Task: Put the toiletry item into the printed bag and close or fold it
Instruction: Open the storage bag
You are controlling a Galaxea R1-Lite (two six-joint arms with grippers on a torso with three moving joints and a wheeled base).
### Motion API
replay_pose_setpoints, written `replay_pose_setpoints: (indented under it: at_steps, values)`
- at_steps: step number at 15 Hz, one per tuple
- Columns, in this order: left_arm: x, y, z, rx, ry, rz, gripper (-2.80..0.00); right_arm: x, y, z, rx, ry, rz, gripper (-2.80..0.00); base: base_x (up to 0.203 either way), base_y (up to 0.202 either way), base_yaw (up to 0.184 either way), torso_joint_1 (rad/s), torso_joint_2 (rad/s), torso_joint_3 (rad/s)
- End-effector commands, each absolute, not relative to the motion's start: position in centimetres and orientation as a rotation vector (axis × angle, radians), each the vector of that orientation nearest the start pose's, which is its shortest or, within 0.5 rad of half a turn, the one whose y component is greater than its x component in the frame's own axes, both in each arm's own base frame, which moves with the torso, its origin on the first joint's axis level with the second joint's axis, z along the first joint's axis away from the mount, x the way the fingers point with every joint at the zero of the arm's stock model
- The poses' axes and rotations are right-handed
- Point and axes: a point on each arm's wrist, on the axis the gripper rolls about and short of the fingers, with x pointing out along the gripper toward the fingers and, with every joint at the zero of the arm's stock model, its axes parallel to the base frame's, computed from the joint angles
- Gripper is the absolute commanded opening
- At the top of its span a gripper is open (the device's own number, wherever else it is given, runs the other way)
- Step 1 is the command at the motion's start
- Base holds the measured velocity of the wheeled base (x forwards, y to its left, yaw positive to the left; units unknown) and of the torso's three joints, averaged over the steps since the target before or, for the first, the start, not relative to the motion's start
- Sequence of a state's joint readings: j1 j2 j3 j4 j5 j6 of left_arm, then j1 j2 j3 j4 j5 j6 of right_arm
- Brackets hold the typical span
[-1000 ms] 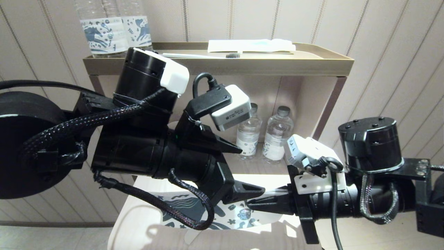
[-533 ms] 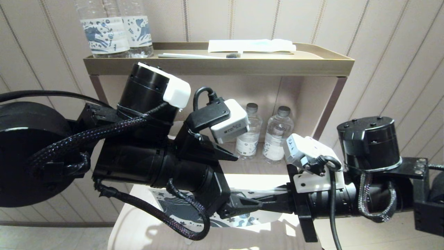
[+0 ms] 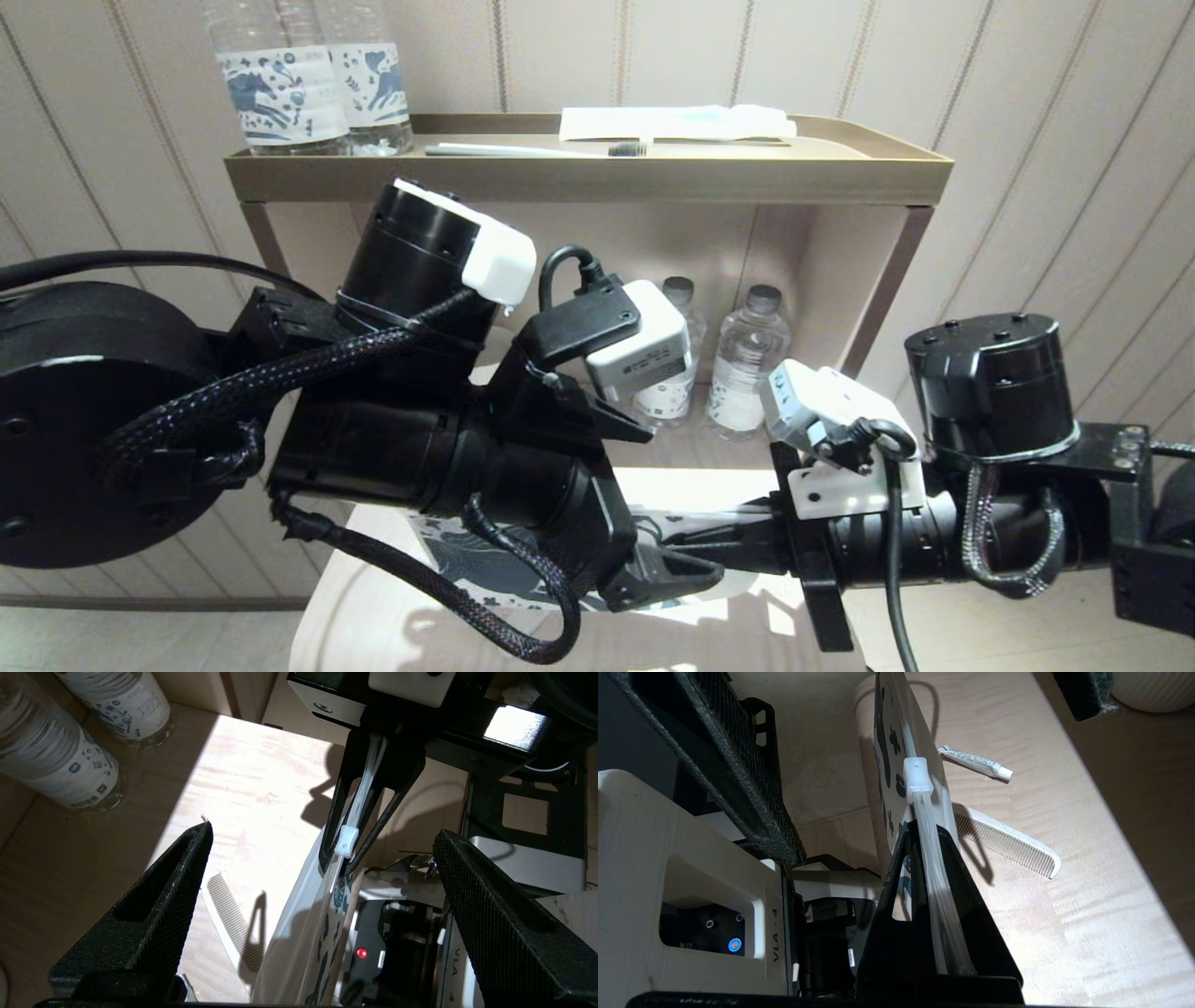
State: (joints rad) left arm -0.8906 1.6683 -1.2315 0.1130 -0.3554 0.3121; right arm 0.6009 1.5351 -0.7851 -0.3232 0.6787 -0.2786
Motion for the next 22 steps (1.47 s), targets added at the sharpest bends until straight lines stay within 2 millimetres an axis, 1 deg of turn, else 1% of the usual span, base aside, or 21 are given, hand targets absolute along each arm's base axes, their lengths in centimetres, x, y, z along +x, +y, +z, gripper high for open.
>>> replay_pose_setpoints:
  at_steps: [1,2,3,15,18,22]
  values:
    - [18.5,-24.4,23.8,0.423,0.378,-1.304,0.00,20.4,15.7,19.6,-0.219,0.273,1.318,-2.80,0.000,0.000,0.000,0.000,0.00,0.000]
    - [18.5,-24.5,23.7,0.423,0.382,-1.307,0.00,20.4,15.7,19.6,-0.219,0.273,1.318,-2.80,0.000,0.000,0.000,0.000,0.00,0.000]
    - [18.5,-24.5,23.6,0.427,0.383,-1.306,-2.80,20.5,15.8,19.5,-0.219,0.274,1.318,-2.80,0.000,0.000,0.000,0.000,0.00,0.000]
    - [18.3,-24.5,23.7,0.425,0.386,-1.305,-2.80,20.5,15.7,19.5,-0.218,0.276,1.315,-2.80,0.000,0.000,0.000,0.000,0.00,0.000]
    - [17.8,-23.8,23.3,0.434,0.399,-1.300,-2.80,20.3,15.2,19.7,-0.217,0.272,1.304,-2.80,0.000,0.000,0.000,0.000,0.00,0.000]
    - [18.2,-22.5,23.0,0.432,0.415,-1.263,-2.80,20.0,14.2,20.1,-0.215,0.254,1.275,-2.80,0.000,0.000,0.000,0.000,0.00,0.000]
